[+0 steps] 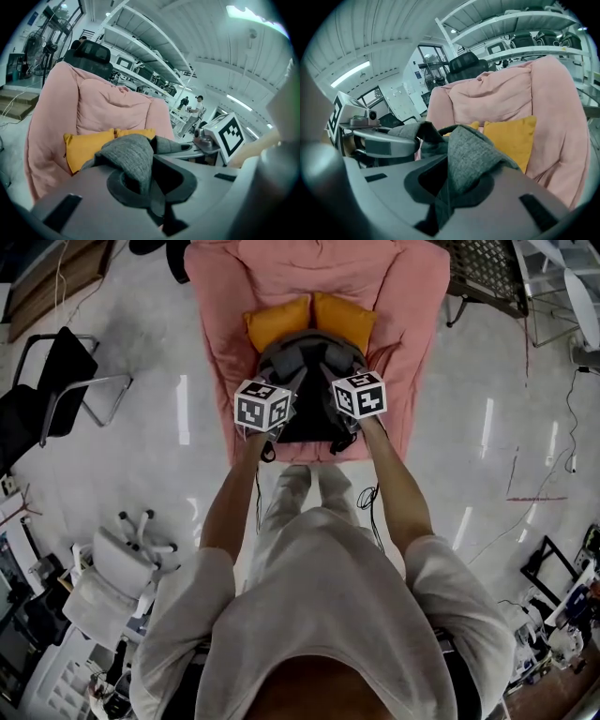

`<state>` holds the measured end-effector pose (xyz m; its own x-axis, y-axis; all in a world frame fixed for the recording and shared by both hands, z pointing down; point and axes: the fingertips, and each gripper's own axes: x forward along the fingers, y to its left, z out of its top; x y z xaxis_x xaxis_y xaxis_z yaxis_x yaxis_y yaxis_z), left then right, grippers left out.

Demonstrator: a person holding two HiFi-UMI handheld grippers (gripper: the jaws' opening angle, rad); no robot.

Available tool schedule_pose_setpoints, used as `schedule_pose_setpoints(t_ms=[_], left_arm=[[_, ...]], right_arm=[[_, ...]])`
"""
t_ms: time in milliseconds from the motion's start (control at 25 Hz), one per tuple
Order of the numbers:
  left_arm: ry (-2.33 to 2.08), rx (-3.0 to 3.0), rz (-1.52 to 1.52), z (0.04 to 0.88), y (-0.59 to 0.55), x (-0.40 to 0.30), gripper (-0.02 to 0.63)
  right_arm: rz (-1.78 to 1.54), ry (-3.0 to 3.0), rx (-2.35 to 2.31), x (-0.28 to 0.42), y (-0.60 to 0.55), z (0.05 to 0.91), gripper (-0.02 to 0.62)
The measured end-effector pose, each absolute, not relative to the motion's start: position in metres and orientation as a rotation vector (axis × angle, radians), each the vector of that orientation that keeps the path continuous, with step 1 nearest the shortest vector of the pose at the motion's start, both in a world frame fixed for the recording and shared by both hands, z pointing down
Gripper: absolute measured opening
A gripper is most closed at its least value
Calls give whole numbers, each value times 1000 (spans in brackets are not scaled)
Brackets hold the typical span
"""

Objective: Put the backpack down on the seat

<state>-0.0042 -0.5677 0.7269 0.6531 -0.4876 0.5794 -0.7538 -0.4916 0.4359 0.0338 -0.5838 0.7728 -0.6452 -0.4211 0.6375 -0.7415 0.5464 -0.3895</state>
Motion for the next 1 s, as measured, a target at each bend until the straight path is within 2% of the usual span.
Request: schedule_pose_setpoints(t_ms=[400,520,600,640,680,760,800,920,1000], left_arm=[[-953,2147,535,741,-580,-7,34],[-956,2148,526,739,-580,-6,34],[-961,2143,517,739,-579,-7,50],[-962,2138,512,740,-578,-7,85],[-962,2132,509,740,-576,-8,157],[-967,2120,511,742,-572,-9,243],[-978,2116,516,742,-569,-11,264],[-1021,2104,533,745,-562,-20,288],[-1039,2096,534,746,-558,-24,296]], right_arm=[[957,-2262,938,33,-604,782,29],[962,-2267,943,34,-602,782,47],[976,-2267,939,35,-597,784,93],[982,-2265,939,36,-595,785,135],[983,-2263,947,37,-592,786,180],[973,-2266,979,41,-588,786,251],[963,-2269,995,42,-585,786,294],[924,-2277,1018,45,-576,786,367],[899,-2279,1035,48,-572,785,386]])
